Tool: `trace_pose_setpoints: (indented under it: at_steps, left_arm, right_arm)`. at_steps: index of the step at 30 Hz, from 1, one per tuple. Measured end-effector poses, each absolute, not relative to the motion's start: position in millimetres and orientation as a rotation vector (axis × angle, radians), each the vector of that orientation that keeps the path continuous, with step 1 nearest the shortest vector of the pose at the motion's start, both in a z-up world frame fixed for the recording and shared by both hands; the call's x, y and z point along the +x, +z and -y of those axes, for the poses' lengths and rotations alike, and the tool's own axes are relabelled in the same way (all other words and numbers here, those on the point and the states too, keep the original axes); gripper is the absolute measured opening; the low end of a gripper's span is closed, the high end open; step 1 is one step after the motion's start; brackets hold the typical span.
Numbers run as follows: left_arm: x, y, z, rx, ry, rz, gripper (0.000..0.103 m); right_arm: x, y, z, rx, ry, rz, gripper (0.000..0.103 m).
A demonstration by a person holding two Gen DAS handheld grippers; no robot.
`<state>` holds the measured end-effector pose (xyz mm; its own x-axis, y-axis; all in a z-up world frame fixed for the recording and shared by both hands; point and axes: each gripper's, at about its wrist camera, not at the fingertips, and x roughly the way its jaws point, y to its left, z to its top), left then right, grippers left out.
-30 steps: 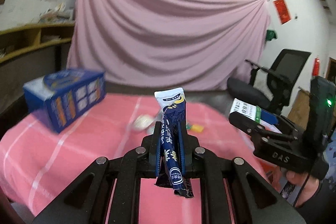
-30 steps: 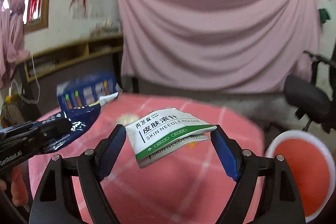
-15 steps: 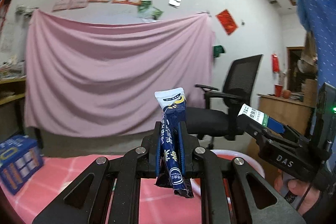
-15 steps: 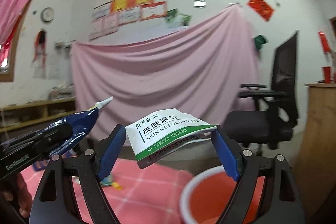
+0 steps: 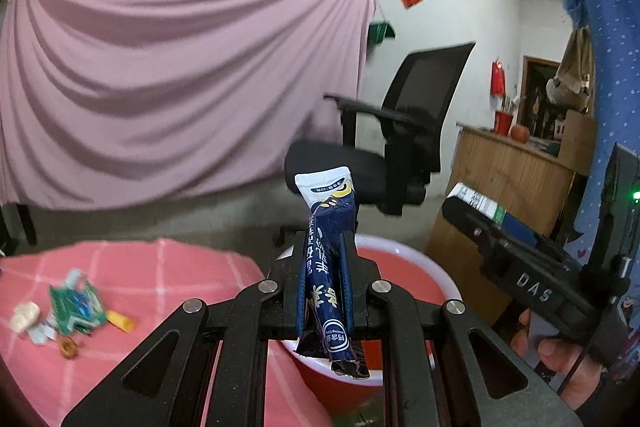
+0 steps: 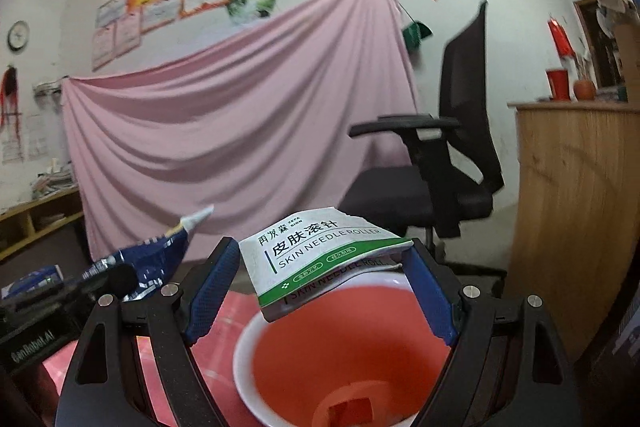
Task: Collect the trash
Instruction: 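Carry the blue packet and white sachet to the bucket and release both, then move both open tools back over the table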
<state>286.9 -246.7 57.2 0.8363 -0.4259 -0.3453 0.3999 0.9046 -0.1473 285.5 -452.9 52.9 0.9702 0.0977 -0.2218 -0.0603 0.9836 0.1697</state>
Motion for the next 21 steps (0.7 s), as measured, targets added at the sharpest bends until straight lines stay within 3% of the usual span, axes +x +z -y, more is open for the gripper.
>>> trace_pose_setpoints:
  at_steps: [14, 16, 18, 21]
  left_arm:
    - [342, 26, 279, -0.089, -0.468, -0.631, 0.012]
    - [348, 23, 280, -0.097, -0.468, -0.657, 0.015]
    - [350, 21, 278, -0.109, -0.467, -0.669, 0.024]
    - [348, 22, 269, -0.126, -0.462, -0.664, 0.026]
  right_arm:
    - [317, 23, 473, 0.239, 0.054, -0.382, 0.084]
    - [319, 20, 476, 0.254, 0.050, -0.394, 0.084]
    - [321, 19, 478, 0.267, 0.047, -0.408, 0.085]
    - [322, 18, 479, 0.269, 0.046, -0.416, 0.087]
